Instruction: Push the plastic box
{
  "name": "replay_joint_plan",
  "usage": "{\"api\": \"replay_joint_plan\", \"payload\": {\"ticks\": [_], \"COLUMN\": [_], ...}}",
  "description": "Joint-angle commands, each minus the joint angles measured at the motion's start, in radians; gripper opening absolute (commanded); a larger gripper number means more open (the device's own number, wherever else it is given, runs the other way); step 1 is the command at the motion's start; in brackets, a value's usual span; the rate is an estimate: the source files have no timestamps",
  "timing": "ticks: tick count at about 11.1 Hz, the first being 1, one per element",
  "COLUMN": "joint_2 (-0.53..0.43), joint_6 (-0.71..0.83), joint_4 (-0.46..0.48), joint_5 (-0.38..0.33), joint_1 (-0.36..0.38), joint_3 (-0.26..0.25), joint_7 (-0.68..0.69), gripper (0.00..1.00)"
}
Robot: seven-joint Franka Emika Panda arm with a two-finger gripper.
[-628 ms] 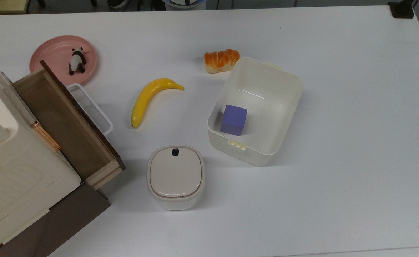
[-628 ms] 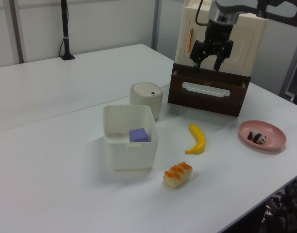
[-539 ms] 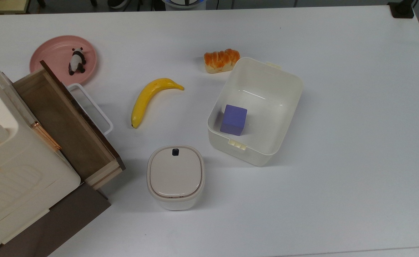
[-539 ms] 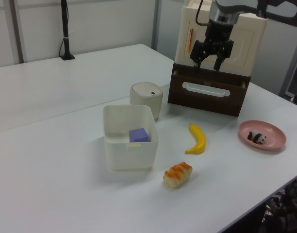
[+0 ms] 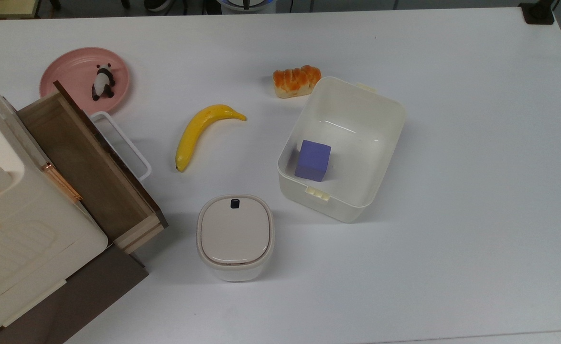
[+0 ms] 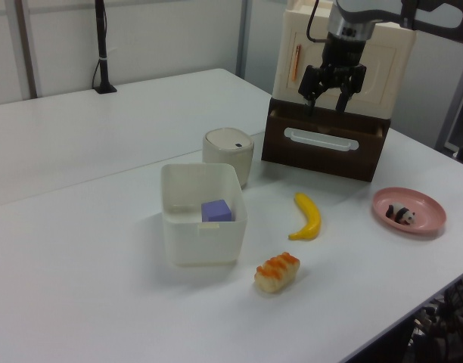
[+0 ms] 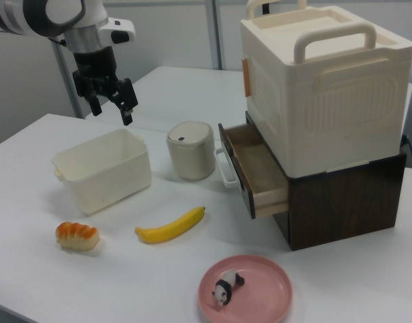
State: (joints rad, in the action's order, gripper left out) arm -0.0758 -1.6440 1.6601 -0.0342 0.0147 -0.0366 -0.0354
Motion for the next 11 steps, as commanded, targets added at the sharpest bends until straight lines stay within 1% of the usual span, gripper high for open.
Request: {"api": "replay_joint_plan", "payload": {"ticks": [1, 5, 7, 9, 10, 11], "joint_2": [-0.019, -0.016, -0.012, -0.001, 0.026, 0.062], "joint_6": [0.02, 0.023, 0.018, -0.037, -0.086, -0.103], "joint_4": [0.014, 0.015, 0.023, 0.062, 0.078, 0.079], "joint_5": [-0.016, -0.02, -0.021, -0.023, -0.017, -0.007], "joint_1": [0.002, 0.013, 0.013, 0.027, 0.037, 0.056], "joint_3": [0.003, 0.011, 0.011, 0.032, 0.044, 0.046], "joint_7": [0.019, 0.031, 0.121, 0.217, 0.297, 0.366], "gripper": [1.0, 1.0, 1.0, 1.0, 1.0, 1.0]}}
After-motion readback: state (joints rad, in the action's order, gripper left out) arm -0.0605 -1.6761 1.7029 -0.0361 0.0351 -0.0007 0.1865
